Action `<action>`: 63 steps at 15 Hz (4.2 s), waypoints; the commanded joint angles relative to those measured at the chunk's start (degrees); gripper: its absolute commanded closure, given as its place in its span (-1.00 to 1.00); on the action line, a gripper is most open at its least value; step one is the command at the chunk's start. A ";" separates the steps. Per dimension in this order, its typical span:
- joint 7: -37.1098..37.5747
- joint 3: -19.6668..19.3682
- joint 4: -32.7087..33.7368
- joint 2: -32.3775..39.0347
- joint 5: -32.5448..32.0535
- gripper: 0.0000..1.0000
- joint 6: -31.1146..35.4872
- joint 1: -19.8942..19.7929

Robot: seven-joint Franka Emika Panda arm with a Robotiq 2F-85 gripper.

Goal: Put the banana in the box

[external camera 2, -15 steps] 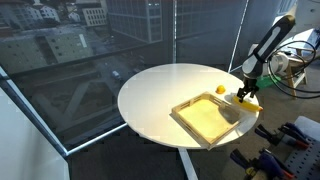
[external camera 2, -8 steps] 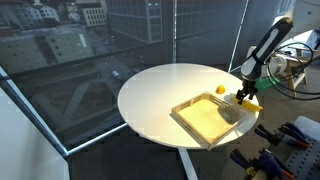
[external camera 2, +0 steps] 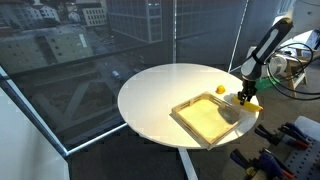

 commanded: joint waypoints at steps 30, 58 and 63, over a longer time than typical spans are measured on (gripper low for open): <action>-0.11 -0.11 -0.03 -7.00 -0.28 0.70 -7.22 1.67; -0.81 -1.28 3.83 -13.55 1.18 0.70 -16.17 1.46; -1.05 -1.33 3.83 -14.92 1.36 0.70 -16.63 1.55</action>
